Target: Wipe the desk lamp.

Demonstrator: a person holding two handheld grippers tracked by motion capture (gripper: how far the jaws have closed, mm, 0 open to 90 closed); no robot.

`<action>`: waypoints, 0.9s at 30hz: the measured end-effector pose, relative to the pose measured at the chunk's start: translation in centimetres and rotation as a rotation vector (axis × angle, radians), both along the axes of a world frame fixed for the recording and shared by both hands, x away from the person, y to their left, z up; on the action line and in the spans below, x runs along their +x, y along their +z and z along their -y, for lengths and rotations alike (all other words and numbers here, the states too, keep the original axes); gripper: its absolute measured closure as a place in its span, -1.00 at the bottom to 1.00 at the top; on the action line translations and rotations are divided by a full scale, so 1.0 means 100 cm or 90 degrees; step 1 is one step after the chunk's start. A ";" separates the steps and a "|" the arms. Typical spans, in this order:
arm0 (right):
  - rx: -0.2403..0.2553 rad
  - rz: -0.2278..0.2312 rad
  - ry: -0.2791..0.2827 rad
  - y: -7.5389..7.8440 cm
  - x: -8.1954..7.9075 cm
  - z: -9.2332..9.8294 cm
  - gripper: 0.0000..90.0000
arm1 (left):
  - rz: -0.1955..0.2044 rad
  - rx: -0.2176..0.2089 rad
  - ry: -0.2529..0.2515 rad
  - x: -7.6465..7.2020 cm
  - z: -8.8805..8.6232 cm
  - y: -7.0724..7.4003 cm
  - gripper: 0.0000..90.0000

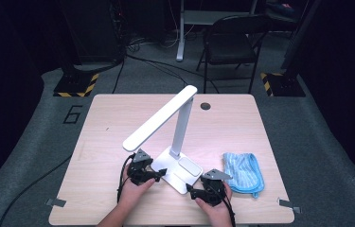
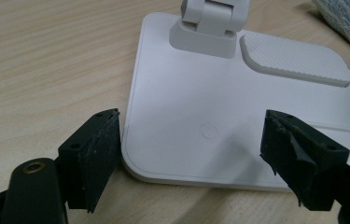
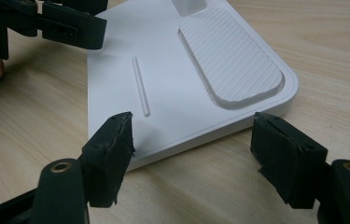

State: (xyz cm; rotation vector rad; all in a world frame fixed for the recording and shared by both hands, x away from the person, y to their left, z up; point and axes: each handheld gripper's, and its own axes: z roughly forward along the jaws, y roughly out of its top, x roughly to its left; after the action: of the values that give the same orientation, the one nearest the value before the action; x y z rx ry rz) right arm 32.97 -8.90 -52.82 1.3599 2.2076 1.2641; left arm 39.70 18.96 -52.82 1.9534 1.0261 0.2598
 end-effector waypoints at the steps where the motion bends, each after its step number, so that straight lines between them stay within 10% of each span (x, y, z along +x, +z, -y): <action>1: 0.001 -0.005 0.001 0.000 0.000 0.000 -0.39 | -0.001 -0.004 -0.003 0.001 0.000 -0.001 -0.55; 27: 0.027 -0.027 0.023 0.002 0.044 -0.009 -0.66 | -0.016 0.037 -0.029 -0.031 -0.006 0.002 -0.66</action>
State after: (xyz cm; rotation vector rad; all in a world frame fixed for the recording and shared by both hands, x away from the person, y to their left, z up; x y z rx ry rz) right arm 37.37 -7.96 -52.65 1.3797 2.2563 1.3128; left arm 36.60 19.58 -52.58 2.0345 0.9986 0.2414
